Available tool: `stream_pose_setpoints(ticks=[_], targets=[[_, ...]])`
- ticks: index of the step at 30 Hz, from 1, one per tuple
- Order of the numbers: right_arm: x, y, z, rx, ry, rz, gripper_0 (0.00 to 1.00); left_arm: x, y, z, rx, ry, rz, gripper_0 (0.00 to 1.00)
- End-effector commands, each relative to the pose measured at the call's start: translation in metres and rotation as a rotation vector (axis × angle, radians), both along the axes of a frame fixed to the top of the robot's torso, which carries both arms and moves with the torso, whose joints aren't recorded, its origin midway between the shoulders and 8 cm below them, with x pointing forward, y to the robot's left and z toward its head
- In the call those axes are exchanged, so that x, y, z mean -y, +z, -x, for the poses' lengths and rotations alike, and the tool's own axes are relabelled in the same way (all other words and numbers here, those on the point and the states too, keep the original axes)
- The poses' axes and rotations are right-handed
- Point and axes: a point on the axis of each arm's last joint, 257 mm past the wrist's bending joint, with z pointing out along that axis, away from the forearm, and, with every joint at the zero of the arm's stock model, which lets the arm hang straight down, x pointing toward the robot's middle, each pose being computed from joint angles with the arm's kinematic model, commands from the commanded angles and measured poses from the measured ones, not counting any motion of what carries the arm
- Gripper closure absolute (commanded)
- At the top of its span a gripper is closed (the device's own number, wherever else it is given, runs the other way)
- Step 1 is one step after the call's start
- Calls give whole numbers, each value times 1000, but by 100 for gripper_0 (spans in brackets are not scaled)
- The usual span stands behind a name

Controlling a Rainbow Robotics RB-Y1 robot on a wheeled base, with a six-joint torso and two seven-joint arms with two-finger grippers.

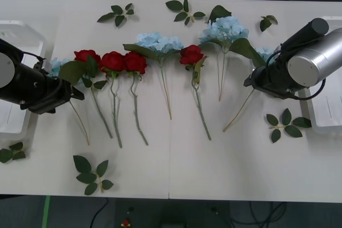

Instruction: Place the red flowers into the right box and the blue flowers into the left box. If a person shows an open palm, hand one flower to the person first, then continue sorting.

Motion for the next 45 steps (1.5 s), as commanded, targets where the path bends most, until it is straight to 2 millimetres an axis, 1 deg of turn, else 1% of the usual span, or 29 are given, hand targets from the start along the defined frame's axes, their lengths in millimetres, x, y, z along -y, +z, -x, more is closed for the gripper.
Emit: stream_pose_setpoints(ticks=[1, 4, 6, 9, 11, 15, 16, 17, 18, 19, 20, 21, 22, 23, 24, 29, 30, 31, 38, 41, 42, 45], targets=[[-15, 15, -31, 61, -23, -29, 0, 15, -13, -13, 34, 33, -9, 0], [-14, 8, -40, 70, -34, -21, 0, 15, -25, -20, 45, 36, -27, 0], [-9, 4, -48, 80, -47, -7, 0, 12, -34, -26, 58, 37, -44, 0], [-6, -2, -52, 82, -57, 4, 0, 5, -41, -31, 54, 47, -65, 0], [-6, -3, -55, 86, -59, 5, 0, 2, -41, -33, 56, 52, -70, 0], [-7, -6, -56, 88, -60, 5, 0, 4, -40, -34, 61, 42, -76, 0], [-6, -6, -57, 90, -58, 9, 0, 4, -40, -34, 63, 38, -77, 13], [-5, -6, -57, 91, -58, 12, 0, 5, -40, -34, 64, 35, -79, 25], [-6, -7, -57, 91, -54, 16, 32, 5, -40, -34, 68, 28, -84, 36], [-4, -7, -56, 90, -55, 20, 59, 6, -39, -34, 71, 23, -88, 43], [-4, -7, -56, 90, -55, 22, 76, 6, -39, -35, 74, 21, -89, 51], [-4, -8, -56, 90, -54, 22, 100, 6, -38, -35, 74, 20, -92, 68], [-5, -8, -56, 90, -51, 23, 100, 6, -38, -35, 74, 20, -92, 79], [-5, -8, -56, 91, -50, 24, 100, 6, -38, -35, 74, 20, -92, 98], [-4, -8, -56, 91, -51, 25, 100, 6, -38, -35, 74, 20, -92, 100], [-5, -8, -56, 91, -45, 29, 100, 8, -40, -36, 83, -1, -110, 100], [-3, -8, -56, 91, -46, 31, 100, 5, -34, -41, 96, -9, -131, 100], [-4, -9, -56, 90, -44, 31, 100, 4, -35, -40, 95, -10, -139, 100], [-5, -9, -55, 88, -39, 30, 100, 8, -23, -49, 130, -29, -152, 100], [-5, -9, -55, 87, -35, 28, 100, 10, -13, -55, 153, -33, -149, 100], [-4, -9, -54, 86, -35, 28, 100, 10, -6, -59, 167, -33, -151, 100], [-5, -8, -54, 86, -29, 27, 100, 9, 8, -60, 166, -31, -155, 100]])
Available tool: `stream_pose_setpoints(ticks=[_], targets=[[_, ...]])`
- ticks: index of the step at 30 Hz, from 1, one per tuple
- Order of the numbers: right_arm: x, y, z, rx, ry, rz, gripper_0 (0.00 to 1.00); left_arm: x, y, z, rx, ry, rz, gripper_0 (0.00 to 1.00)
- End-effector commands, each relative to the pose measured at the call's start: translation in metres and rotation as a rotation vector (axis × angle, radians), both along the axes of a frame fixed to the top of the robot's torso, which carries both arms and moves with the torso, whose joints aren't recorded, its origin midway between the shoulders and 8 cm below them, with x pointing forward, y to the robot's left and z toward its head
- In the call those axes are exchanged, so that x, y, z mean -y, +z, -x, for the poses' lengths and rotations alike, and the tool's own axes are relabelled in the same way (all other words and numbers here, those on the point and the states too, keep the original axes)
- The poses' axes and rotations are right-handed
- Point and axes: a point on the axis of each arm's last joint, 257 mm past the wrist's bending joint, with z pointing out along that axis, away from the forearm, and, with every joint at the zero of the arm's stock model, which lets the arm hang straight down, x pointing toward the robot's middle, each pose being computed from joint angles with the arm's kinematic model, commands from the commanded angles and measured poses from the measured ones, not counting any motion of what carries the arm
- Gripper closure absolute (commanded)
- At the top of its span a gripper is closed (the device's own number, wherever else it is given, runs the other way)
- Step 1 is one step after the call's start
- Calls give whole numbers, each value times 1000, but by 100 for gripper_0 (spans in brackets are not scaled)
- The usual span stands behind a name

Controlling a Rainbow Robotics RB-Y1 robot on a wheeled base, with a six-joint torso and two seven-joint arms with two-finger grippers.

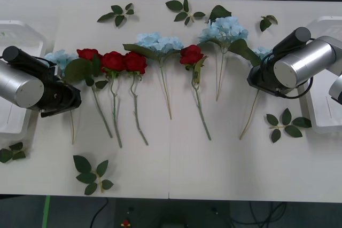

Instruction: Place the red flowers into the right box and the blue flowers into the left box. If a person shows an open palm, hand one flower to the person first, then continue sorting.

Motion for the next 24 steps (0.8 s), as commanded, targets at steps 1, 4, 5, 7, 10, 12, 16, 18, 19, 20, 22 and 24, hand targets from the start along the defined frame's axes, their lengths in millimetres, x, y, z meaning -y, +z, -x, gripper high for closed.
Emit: stream_pose_setpoints(ticks=[1, 4, 5, 7, 10, 12, 16, 18, 19, 20, 22, 24], targets=[[-20, 23, -15, 41, 52, -5, 100, 19, 67, -31, 77, -39, 6, 100], [-22, 24, -12, 33, 57, -22, 100, 13, 103, -29, 74, -39, -9, 100], [-21, 26, -11, 31, 58, -28, 100, 10, 117, -27, 72, -44, -16, 100], [-21, 30, -10, 30, 66, -41, 100, -1, 152, -21, 61, -55, -34, 100], [-21, 35, -6, 27, 82, -51, 100, -17, 200, -11, 64, -78, -54, 100], [-20, 39, -3, 27, 97, -49, 100, -26, 226, -5, 79, -113, -75, 100], [-15, 52, 4, 31, 128, -50, 100, -46, 260, -8, 149, -208, -148, 100], [-13, 62, 8, 35, 146, -53, 100, -65, 265, -12, 197, -266, -215, 100], [-11, 67, 10, 41, 160, -49, 100, -78, 264, -14, 217, -282, -239, 100], [-9, 70, 11, 47, 182, -33, 100, -86, 261, -14, 223, -294, -248, 100], [-5, 75, 15, 62, 229, -6, 100, -106, 255, -15, 237, -316, -267, 100], [-3, 80, 18, 83, 267, 5, 100, -124, 248, -12, 234, -323, -274, 100]])
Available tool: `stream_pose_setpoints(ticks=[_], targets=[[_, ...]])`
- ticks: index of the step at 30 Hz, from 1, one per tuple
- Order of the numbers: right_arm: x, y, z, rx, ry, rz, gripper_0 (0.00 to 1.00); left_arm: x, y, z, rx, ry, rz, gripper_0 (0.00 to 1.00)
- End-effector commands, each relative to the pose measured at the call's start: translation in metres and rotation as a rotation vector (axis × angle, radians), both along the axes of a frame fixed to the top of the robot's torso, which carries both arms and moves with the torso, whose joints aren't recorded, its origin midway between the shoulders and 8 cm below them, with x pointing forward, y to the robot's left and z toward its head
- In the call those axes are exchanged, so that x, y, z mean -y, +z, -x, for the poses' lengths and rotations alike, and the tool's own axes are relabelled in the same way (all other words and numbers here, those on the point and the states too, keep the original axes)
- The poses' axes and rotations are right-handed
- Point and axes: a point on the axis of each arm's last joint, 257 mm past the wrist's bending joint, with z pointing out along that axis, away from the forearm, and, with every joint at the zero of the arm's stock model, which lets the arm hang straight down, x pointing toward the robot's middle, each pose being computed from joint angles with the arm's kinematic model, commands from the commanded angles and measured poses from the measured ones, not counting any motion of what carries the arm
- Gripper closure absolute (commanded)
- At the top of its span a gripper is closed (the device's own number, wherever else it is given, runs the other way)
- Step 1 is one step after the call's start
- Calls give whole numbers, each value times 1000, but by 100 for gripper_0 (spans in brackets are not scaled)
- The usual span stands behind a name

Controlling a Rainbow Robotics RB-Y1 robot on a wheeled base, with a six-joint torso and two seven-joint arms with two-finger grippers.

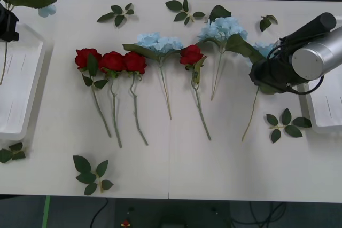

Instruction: Place the red flowers into the right box and the blue flowers into the left box. If a person shows an open palm, hand one flower to the person first, then continue sorting.

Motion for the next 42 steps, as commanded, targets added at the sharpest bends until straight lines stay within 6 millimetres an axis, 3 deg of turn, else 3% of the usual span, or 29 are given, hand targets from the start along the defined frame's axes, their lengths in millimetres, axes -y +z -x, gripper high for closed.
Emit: stream_pose_setpoints(ticks=[1, 5, 8, 13, 14, 21, 28, 33, 37, 38, 39, 40, 42], targets=[[16, 35, -2, 103, 128, 60, 100, -69, 2, 7, 45, -1, -59, 100], [5, 43, 8, 175, 227, 32, 100, -116, -11, 20, 61, 5, -37, 100], [-4, 51, 16, 238, 312, 44, 100, -135, -19, 24, 69, -11, -19, 100], [-31, 78, 33, 365, 453, 44, 100, -165, -32, 23, 93, -20, -64, 100], [-40, 92, 38, 407, 490, 40, 100, -172, -36, 20, 100, -17, -91, 100], [-81, 155, 70, 611, 634, 19, 100, -186, -75, 15, 91, -2, -176, 100], [-144, 203, 113, 755, 800, -86, 100, -209, -111, 32, 59, 10, -251, 100], [-179, 227, 148, 717, 863, -307, 100, -225, -132, 46, 17, 38, -258, 100], [-194, 248, 174, 676, 983, -424, 100, -227, -138, 50, 4, 35, -267, 100], [-194, 252, 180, 674, 1018, -435, 100, -227, -140, 52, 0, 33, -271, 88], [-195, 255, 183, 676, 1045, -439, 100, -229, -140, 52, 2, 32, -277, 68], [-196, 258, 186, 684, 1074, -438, 100, -230, -140, 51, 5, 30, -282, 57], [-197, 262, 188, 712, 1129, -426, 100, -233, -142, 53, 10, 31, -292, 55]])
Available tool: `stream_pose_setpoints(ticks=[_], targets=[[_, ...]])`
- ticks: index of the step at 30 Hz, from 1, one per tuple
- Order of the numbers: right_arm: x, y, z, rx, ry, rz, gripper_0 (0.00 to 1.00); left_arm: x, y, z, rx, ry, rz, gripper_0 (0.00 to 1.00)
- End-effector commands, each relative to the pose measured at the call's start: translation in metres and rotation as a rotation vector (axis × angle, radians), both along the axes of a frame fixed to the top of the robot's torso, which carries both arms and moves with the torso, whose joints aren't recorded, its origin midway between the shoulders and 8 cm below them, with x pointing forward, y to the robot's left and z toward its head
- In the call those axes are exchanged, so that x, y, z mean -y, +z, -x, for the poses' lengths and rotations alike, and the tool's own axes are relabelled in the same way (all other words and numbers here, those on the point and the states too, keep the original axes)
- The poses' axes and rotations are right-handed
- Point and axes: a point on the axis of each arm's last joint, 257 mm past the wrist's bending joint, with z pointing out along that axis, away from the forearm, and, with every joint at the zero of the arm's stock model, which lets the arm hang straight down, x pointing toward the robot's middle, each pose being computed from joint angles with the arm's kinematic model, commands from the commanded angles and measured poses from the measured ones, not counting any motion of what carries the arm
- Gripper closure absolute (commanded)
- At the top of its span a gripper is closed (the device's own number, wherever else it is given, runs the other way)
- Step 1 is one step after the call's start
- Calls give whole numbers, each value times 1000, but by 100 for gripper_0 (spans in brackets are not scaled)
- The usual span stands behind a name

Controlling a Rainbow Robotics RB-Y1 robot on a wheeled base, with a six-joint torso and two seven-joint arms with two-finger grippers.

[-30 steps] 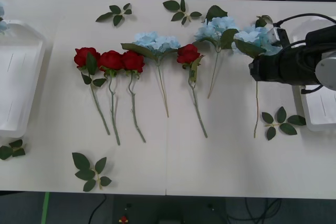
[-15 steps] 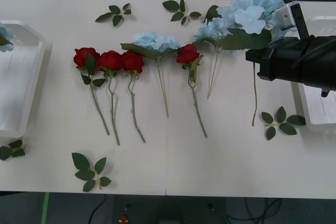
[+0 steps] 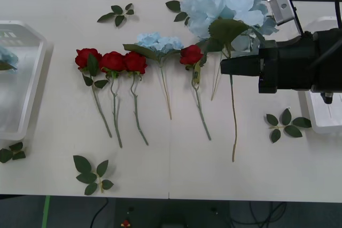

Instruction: Place the red flowers into the right box and the blue flowers into the left box. If a person shows an open palm, hand one flower to the person first, then continue sorting.

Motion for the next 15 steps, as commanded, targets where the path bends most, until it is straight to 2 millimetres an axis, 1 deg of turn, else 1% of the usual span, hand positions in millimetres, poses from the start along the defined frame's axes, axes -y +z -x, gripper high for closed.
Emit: stream_pose_setpoints(ticks=[1, 2, 3, 4, 6, 8, 10, 14, 15], targets=[[-9, 42, -1, 191, 103, -17, 100, -33, 9, 13, 0, -29, -126, 54], [-9, 44, -2, 225, 117, -14, 100, -34, 8, 14, 3, -32, -133, 55], [-11, 47, -5, 271, 135, -18, 100, -34, 6, 15, 6, -38, -142, 45], [-11, 48, -8, 315, 146, -15, 100, -33, 6, 15, 11, -41, -145, 28], [-14, 49, -11, 369, 167, -10, 100, -30, 5, 16, 12, -48, -140, 7], [-18, 47, -15, 409, 194, -2, 100, -28, 4, 16, 11, -55, -135, 0], [-24, 45, -15, 418, 220, -2, 100, -23, 4, 16, 3, -70, -131, 0], [-42, 41, -11, 364, 274, -54, 100, 4, 11, 11, -6, -130, -98, 0], [-47, 42, -10, 354, 284, -74, 100, 14, 15, 9, -7, -151, -80, 0]])
